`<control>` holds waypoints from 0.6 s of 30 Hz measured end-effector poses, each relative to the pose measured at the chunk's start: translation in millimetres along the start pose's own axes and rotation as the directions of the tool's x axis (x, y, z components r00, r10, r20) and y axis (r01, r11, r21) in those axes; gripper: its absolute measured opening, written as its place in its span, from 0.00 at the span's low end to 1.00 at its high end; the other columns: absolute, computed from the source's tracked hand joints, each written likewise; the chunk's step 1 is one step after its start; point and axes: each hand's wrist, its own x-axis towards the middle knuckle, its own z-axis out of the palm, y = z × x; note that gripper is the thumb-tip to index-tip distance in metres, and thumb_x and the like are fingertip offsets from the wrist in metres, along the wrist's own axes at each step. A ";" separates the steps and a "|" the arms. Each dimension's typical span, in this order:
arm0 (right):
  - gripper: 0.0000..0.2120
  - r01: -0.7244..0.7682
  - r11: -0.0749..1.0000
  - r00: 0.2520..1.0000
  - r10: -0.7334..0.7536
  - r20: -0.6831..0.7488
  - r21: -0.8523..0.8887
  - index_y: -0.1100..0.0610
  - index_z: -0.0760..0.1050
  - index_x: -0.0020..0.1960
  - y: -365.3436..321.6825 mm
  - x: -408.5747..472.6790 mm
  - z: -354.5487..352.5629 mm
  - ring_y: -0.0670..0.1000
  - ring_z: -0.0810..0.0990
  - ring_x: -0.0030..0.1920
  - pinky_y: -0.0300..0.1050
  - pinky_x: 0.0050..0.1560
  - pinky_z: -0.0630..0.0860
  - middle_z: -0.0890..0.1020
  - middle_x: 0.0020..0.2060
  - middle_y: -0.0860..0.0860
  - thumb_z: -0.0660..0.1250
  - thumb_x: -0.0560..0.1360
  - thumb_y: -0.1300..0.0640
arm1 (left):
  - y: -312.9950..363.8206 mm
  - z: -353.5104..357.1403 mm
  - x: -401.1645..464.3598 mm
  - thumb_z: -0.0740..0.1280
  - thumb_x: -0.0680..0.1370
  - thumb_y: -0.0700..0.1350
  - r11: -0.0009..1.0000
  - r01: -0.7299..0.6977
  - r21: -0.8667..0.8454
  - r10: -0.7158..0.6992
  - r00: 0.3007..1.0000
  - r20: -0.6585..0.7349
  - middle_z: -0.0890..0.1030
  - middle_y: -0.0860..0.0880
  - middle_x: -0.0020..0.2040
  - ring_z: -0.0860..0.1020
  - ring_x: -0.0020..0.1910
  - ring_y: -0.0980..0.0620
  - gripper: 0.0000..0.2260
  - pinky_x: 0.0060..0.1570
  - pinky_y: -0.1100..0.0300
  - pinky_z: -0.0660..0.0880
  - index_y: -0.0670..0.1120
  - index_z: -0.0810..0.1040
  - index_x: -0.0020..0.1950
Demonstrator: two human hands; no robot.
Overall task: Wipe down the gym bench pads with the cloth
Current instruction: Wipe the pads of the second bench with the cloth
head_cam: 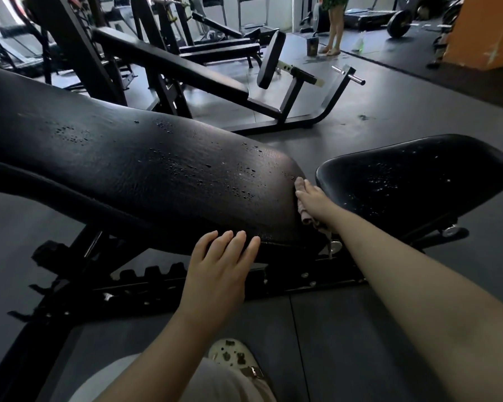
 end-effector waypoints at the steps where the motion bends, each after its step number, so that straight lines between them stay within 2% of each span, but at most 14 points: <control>1: 0.27 0.003 1.000 1.000 -0.003 0.001 -0.001 0.59 0.48 0.78 -1.6 1.5 -0.4 0.54 0.48 0.77 0.46 0.74 0.45 0.51 0.77 0.58 0.50 0.82 0.51 | 0.1 -0.1 -1.0 0.55 0.71 0.38 1.000 -0.001 -0.003 0.001 1.000 0.001 0.81 0.43 0.54 0.71 0.56 0.45 0.20 0.61 0.49 0.64 0.44 0.75 0.61; 4: 0.26 0.052 0.997 0.998 -0.050 -0.040 0.053 0.57 0.49 0.78 2.6 -16.8 -0.8 0.53 0.50 0.76 0.45 0.73 0.46 0.52 0.77 0.56 0.50 0.83 0.52 | 0.1 -1.0 -3.4 0.54 0.71 0.38 1.000 0.004 0.002 -0.004 1.000 0.010 0.80 0.43 0.56 0.70 0.57 0.45 0.22 0.62 0.49 0.63 0.44 0.75 0.63; 6: 0.24 0.093 0.983 0.990 -0.074 -0.118 0.161 0.55 0.55 0.77 9.6 -40.5 4.3 0.52 0.57 0.74 0.43 0.72 0.51 0.58 0.75 0.55 0.52 0.82 0.54 | -0.1 -1.8 -3.5 0.54 0.71 0.38 1.000 0.007 0.011 -0.007 1.000 0.020 0.80 0.42 0.56 0.70 0.58 0.45 0.22 0.63 0.49 0.63 0.43 0.77 0.62; 8: 0.23 0.141 0.923 0.970 -0.057 -0.237 0.358 0.54 0.60 0.75 17.2 -67.3 19.4 0.48 0.69 0.67 0.42 0.68 0.62 0.65 0.71 0.54 0.55 0.81 0.53 | 0.3 -2.8 -3.2 0.54 0.71 0.38 1.000 0.002 0.017 -0.003 0.999 0.034 0.80 0.42 0.56 0.70 0.58 0.45 0.22 0.63 0.49 0.63 0.43 0.77 0.62; 9: 0.23 0.166 0.867 0.956 -0.026 -0.291 0.470 0.54 0.62 0.74 15.7 -82.2 27.6 0.44 0.75 0.59 0.40 0.62 0.68 0.69 0.67 0.55 0.56 0.81 0.51 | 0.3 -3.6 -2.7 0.55 0.70 0.39 1.000 -0.004 0.018 0.003 0.999 0.042 0.80 0.42 0.56 0.70 0.58 0.45 0.22 0.63 0.49 0.63 0.42 0.78 0.61; 10: 0.24 0.192 0.813 0.938 0.012 -0.346 0.550 0.54 0.63 0.73 14.7 -92.8 37.1 0.42 0.77 0.52 0.39 0.57 0.72 0.71 0.62 0.55 0.57 0.79 0.48 | -0.1 -4.3 -2.2 0.55 0.70 0.39 1.000 -0.011 0.017 0.010 0.999 0.051 0.80 0.42 0.56 0.70 0.57 0.45 0.22 0.62 0.49 0.63 0.42 0.78 0.61; 11: 0.27 0.224 0.803 0.912 0.027 -0.410 0.552 0.54 0.63 0.73 12.6 -101.7 47.7 0.44 0.77 0.54 0.41 0.58 0.72 0.70 0.62 0.55 0.55 0.77 0.45 | -1.2 -5.1 -1.8 0.55 0.70 0.39 1.000 -0.018 0.015 0.017 0.998 0.060 0.80 0.42 0.56 0.70 0.57 0.45 0.22 0.62 0.49 0.63 0.42 0.78 0.61; 13: 0.33 0.196 0.915 0.857 0.016 -0.516 0.353 0.58 0.62 0.74 4.1 -115.8 70.1 0.55 0.64 0.70 0.54 0.71 0.59 0.63 0.72 0.58 0.49 0.74 0.42 | -6.6 -6.9 -1.3 0.55 0.70 0.39 0.999 -0.051 0.014 0.049 0.995 0.082 0.80 0.42 0.57 0.70 0.58 0.45 0.22 0.63 0.50 0.62 0.42 0.78 0.61; 14: 0.34 0.158 0.962 0.819 0.000 -0.574 0.225 0.61 0.63 0.73 -1.2 -120.9 80.5 0.61 0.59 0.72 0.59 0.72 0.54 0.60 0.73 0.62 0.47 0.74 0.42 | -10.4 -8.0 -1.6 0.55 0.70 0.40 0.997 -0.081 0.014 0.079 0.992 0.094 0.80 0.42 0.57 0.70 0.58 0.45 0.22 0.63 0.50 0.62 0.43 0.77 0.62; 16: 0.32 0.106 0.994 0.743 -0.065 -0.666 0.020 0.66 0.66 0.70 -12.4 -129.6 99.5 0.70 0.60 0.70 0.67 0.70 0.53 0.64 0.70 0.68 0.48 0.77 0.44 | -20.3 -11.4 -5.1 0.55 0.70 0.41 0.989 -0.149 0.020 0.145 0.981 0.130 0.78 0.43 0.61 0.69 0.61 0.45 0.23 0.65 0.50 0.60 0.43 0.73 0.64; 18: 0.30 0.083 0.989 0.744 -0.145 -0.653 -0.124 0.66 0.67 0.69 -26.3 -139.5 111.7 0.71 0.61 0.68 0.68 0.69 0.54 0.68 0.67 0.68 0.50 0.78 0.46 | -31.1 -17.0 -12.2 0.53 0.70 0.42 0.984 -0.172 0.054 0.161 0.972 0.169 0.76 0.43 0.65 0.67 0.65 0.45 0.25 0.68 0.49 0.57 0.43 0.68 0.67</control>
